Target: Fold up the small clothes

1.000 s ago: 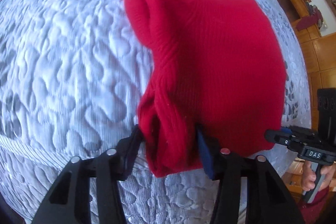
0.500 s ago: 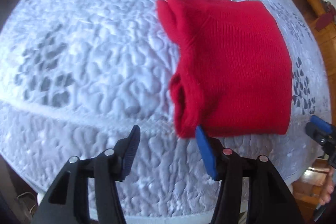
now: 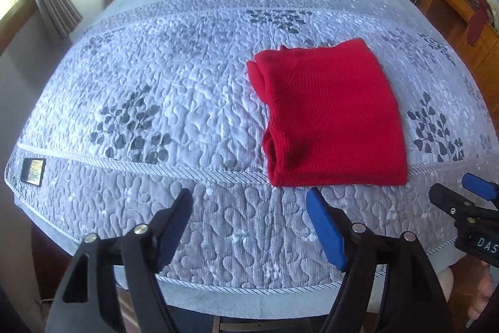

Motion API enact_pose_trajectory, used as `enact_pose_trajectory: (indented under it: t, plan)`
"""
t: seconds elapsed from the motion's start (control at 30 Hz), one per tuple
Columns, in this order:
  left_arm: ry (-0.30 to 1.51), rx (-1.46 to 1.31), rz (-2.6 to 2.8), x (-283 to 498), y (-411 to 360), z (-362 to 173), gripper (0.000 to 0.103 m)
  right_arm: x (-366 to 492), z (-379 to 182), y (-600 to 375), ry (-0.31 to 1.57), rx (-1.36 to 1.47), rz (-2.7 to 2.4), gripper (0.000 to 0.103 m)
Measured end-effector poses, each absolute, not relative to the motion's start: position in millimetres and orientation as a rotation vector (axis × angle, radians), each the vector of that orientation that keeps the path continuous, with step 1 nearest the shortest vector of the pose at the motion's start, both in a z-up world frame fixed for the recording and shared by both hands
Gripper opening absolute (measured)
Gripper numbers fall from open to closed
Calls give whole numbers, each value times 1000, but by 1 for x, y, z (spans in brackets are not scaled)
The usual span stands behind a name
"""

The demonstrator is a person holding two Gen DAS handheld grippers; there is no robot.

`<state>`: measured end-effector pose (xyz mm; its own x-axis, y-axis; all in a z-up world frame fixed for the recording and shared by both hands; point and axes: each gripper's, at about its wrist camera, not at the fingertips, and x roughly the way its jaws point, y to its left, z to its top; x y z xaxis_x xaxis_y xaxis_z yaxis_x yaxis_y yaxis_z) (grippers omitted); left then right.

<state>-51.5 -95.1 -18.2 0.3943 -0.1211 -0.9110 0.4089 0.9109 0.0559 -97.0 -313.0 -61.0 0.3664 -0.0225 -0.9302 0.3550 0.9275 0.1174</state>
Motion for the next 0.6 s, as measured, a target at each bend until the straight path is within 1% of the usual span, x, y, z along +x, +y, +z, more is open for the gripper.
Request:
enact_pose_trajectory:
  t: [0.27, 0.6]
  plan:
    - [1068, 310, -335, -61, -97, -6, 76, -100, -53, -302, 1168, 315, -245, 89]
    - [1065, 318, -332, -63, -97, -6, 76, -99, -50, -299, 1164, 316, -257, 89]
